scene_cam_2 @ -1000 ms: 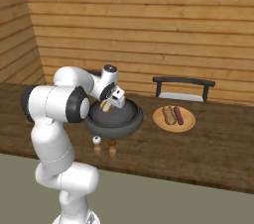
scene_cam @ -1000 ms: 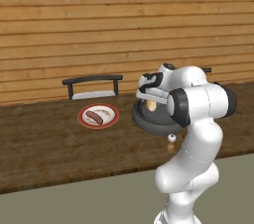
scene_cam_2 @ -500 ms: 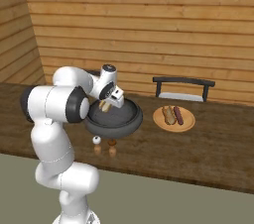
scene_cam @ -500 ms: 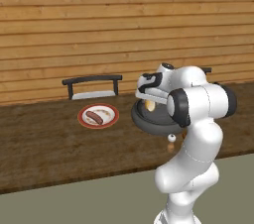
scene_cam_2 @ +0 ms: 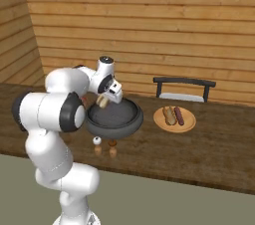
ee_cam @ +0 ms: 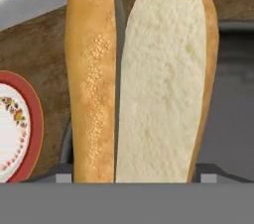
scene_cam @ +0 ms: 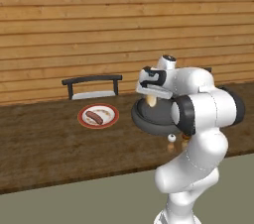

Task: Place one bun and one sausage from the bowl on each plate.

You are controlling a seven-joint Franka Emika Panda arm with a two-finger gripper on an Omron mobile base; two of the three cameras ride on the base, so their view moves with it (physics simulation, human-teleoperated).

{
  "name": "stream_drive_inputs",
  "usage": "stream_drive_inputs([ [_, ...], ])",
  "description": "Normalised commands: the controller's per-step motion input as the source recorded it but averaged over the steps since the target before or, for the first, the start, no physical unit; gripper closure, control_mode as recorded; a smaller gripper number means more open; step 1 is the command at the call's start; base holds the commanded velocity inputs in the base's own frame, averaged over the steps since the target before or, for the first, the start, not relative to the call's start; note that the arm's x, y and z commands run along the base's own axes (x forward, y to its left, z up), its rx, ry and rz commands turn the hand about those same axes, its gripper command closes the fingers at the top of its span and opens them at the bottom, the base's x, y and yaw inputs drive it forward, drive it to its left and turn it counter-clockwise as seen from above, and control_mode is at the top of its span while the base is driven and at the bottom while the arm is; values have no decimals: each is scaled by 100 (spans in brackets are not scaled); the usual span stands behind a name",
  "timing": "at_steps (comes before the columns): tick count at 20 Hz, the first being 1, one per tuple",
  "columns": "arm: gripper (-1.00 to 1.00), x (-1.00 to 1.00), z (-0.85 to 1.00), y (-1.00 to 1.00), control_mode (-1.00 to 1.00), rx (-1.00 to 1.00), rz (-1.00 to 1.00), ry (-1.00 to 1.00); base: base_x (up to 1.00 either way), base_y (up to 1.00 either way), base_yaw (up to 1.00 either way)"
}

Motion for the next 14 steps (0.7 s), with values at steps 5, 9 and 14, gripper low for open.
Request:
stream_drive_inputs([
  [5,100,-46,90,92,-100,-20,30,-3,0,0,0],
  [9,100,-2,26,100,-100,-22,50,0,0,0,0],
  [14,100,5,-3,96,-100,-13,61,6,0,0,0],
])
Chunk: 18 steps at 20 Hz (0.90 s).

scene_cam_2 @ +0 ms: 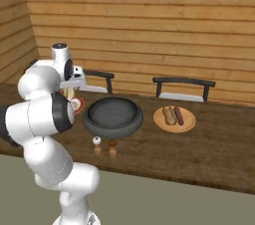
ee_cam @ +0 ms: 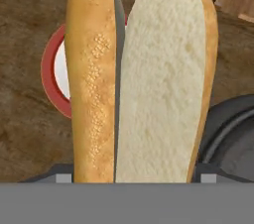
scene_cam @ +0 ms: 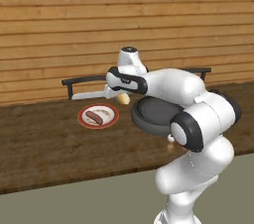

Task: Place one bun and one sausage from the bowl on each plate.

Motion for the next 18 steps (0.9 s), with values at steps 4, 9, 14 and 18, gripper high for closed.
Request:
stream_drive_inputs([
  [4,100,11,-37,37,-100,-6,42,6,0,0,0],
  [9,100,75,-66,25,-100,-2,23,5,0,0,0],
  [14,100,70,-53,23,-100,-7,19,8,0,0,0],
  [18,100,15,-25,22,-100,-6,9,6,0,0,0],
])
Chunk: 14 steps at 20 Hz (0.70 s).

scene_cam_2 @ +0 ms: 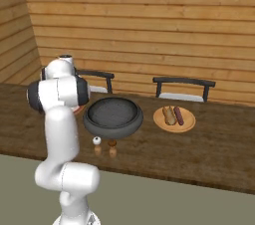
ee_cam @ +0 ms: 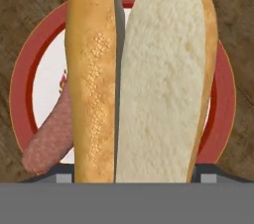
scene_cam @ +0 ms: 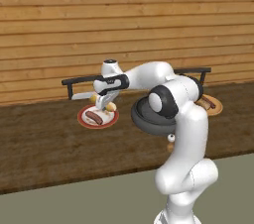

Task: Place one bun and one sausage from the bowl on each plate.

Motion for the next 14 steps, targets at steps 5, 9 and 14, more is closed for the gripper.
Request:
stream_drive_inputs([
  [5,100,13,-60,10,-100,-1,2,7,0,0,0],
  [9,100,32,-36,0,-100,0,0,2,0,0,0],
  [14,-100,16,1,2,-100,0,0,5,0,0,0],
])
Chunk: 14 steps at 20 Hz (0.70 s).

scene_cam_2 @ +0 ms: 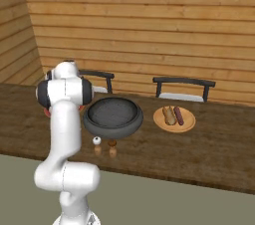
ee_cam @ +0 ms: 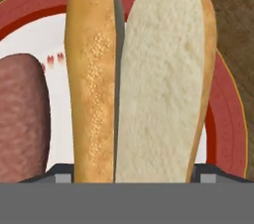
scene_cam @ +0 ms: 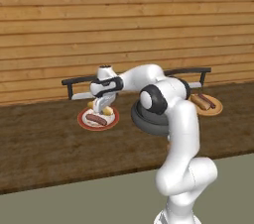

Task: Place one bun and one sausage from the bowl on each plate.

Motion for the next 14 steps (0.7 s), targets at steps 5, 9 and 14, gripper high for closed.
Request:
stream_drive_inputs([
  [5,-100,0,7,7,-100,-3,0,7,0,0,0],
  [9,-100,0,39,0,-100,0,0,0,0,0,0],
  [14,-100,-33,69,-6,-100,0,-1,-1,0,0,0],
])
